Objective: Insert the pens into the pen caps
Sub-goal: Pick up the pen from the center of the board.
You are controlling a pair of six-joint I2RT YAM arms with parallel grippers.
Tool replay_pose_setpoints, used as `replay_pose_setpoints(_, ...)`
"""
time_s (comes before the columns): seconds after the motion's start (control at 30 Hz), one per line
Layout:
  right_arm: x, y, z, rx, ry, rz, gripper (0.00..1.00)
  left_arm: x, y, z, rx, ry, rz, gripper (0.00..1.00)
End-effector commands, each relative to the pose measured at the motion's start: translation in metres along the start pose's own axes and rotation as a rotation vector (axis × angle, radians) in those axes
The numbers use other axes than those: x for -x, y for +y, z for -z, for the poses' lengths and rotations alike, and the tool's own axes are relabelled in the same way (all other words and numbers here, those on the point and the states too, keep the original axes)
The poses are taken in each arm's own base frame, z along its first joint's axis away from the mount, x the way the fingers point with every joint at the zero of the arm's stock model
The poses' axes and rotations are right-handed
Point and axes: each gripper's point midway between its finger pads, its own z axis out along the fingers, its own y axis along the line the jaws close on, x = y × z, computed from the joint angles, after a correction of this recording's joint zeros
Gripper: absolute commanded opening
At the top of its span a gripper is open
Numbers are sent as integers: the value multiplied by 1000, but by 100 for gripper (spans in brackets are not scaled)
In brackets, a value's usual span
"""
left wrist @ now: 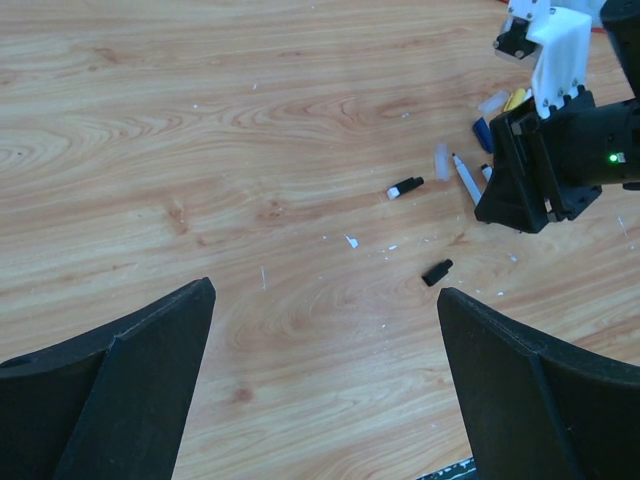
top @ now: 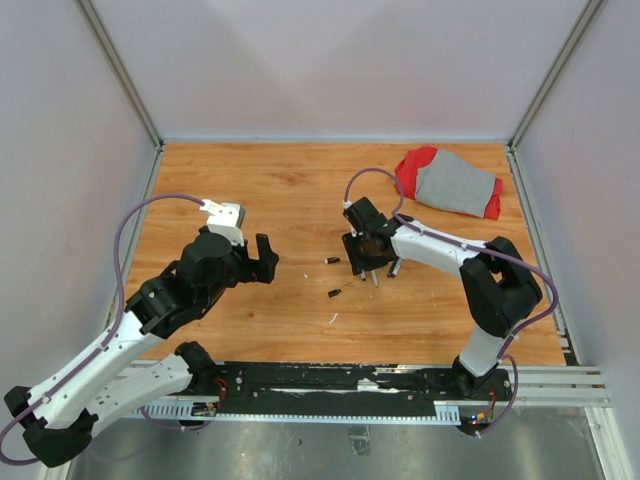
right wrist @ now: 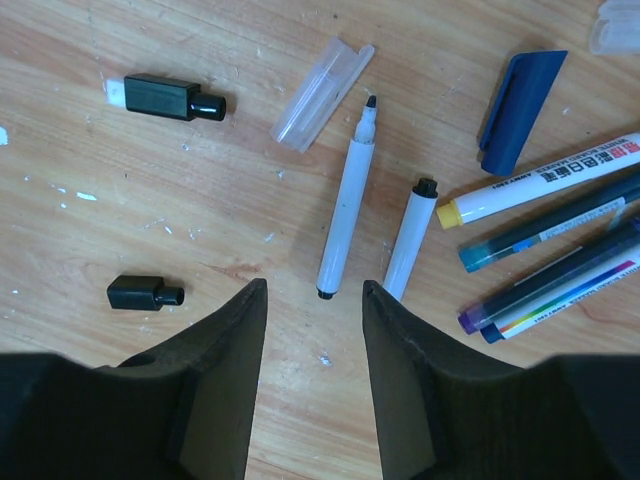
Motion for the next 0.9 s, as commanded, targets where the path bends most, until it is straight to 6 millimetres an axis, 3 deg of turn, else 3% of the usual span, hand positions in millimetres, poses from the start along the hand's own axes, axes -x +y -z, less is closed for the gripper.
replay_pose_setpoints(0.0,13,6,-6,-11,-24,13,43,3,3,0,9,-22,-5,100)
replay_pose_setpoints(0.87,-16,-9,-32,-105,71,12,32,0,4,-2,16,-12,-15,100)
